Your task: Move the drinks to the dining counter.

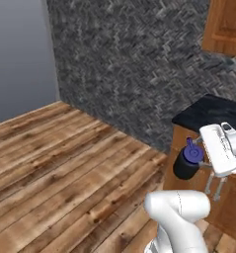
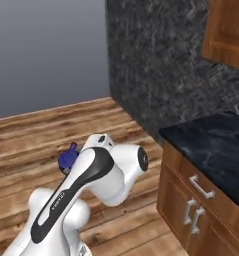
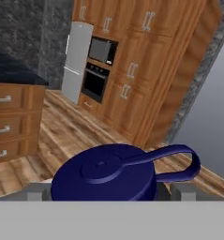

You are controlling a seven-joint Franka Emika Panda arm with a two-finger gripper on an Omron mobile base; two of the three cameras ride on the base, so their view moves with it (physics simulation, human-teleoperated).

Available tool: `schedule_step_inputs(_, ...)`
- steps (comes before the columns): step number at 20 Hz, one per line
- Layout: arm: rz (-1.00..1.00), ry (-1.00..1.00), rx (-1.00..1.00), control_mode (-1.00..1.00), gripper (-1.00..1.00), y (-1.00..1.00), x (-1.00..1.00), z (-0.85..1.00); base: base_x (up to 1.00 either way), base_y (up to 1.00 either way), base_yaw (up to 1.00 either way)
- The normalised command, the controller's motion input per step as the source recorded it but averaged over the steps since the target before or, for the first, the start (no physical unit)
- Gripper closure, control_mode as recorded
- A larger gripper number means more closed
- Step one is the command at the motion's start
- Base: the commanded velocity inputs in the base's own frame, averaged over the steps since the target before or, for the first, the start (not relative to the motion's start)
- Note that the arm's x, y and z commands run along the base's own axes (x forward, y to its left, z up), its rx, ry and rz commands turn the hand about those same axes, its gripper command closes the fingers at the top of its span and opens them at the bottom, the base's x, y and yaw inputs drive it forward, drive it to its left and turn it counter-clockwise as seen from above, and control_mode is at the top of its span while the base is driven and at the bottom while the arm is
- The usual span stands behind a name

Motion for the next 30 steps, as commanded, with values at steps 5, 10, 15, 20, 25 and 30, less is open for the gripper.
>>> schedule_step_inputs(5,0.0,0.0,0.0,1.0,1.0,0.0,0.0,0.0,0.0,0.4,0.84)
schedule_step_inputs(10,0.0,0.0,0.0,1.0,1.0,0.0,0.0,0.0,-0.03,0.43,0.9)
schedule_step_inputs(15,0.0,0.0,0.0,1.0,1.0,0.0,0.0,0.0,-0.02,0.41,0.91)
schedule_step_inputs(20,0.0,0.0,0.0,1.0,1.0,0.0,0.0,0.0,-0.01,0.47,0.89)
schedule_step_inputs(25,0.0,0.0,0.0,1.0,1.0,0.0,0.0,0.0,0.0,0.48,0.85)
schedule_step_inputs(30,0.0,0.0,0.0,1.0,1.0,0.0,0.0,0.0,0.0,0.36,0.79)
